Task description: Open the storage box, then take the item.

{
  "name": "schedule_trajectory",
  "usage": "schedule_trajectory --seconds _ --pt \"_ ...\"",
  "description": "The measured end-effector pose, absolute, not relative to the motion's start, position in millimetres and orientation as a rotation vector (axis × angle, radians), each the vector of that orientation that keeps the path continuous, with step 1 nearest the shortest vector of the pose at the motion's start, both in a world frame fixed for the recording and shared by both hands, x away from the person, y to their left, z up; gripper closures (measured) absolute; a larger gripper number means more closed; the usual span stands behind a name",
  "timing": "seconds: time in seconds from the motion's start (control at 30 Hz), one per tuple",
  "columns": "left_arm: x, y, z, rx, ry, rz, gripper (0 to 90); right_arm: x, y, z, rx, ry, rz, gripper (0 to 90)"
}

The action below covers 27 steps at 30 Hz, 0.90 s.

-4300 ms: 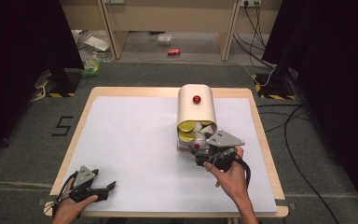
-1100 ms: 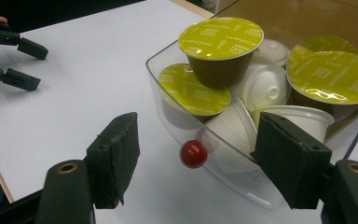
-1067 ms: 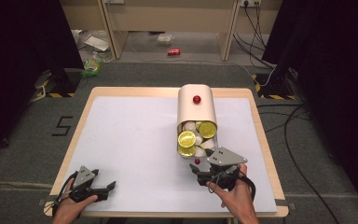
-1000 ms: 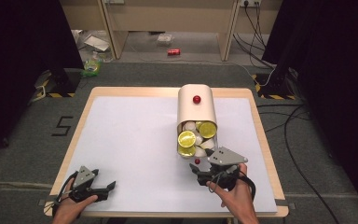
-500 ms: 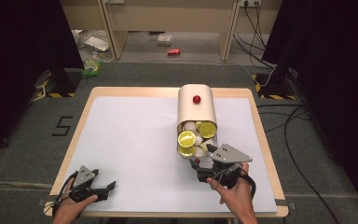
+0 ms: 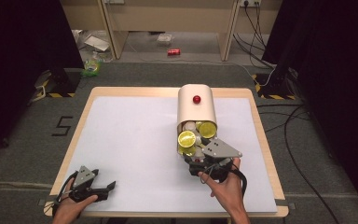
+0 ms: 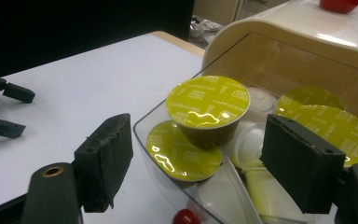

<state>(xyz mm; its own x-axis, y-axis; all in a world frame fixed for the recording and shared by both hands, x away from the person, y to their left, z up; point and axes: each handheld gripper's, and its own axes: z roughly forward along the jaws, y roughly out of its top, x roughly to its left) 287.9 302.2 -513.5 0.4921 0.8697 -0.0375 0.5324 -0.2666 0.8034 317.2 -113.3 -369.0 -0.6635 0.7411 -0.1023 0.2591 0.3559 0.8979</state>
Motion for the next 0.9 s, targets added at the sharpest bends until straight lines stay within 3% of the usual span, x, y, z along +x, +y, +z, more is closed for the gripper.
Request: schedule_trajectory --seconds 0.9 --pt "288 302 -514 1.943 1.157 0.539 13.3 338 -98 -369 0.873 2.107 1.245 24.9"
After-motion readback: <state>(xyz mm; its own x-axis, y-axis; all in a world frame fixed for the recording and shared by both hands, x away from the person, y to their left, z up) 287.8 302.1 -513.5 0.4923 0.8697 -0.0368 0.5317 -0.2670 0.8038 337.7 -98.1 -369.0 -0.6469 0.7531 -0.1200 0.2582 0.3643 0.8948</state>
